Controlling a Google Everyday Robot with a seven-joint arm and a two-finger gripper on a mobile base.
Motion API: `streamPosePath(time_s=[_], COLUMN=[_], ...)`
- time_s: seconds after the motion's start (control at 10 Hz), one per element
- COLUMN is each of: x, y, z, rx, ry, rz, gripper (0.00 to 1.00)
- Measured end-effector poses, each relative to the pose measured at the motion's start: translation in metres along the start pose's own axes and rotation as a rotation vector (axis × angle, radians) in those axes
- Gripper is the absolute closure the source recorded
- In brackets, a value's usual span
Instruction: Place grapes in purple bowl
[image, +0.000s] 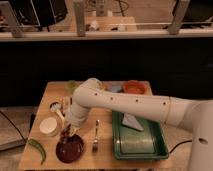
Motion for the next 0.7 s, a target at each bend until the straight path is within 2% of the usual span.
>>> streamPosePath(time_s=[0.7], x=[-0.0068], y=[0.0101], z=[0.0083], rx=[-0.037], ry=[-0.031], rz=[-0.013], gripper=[0.97])
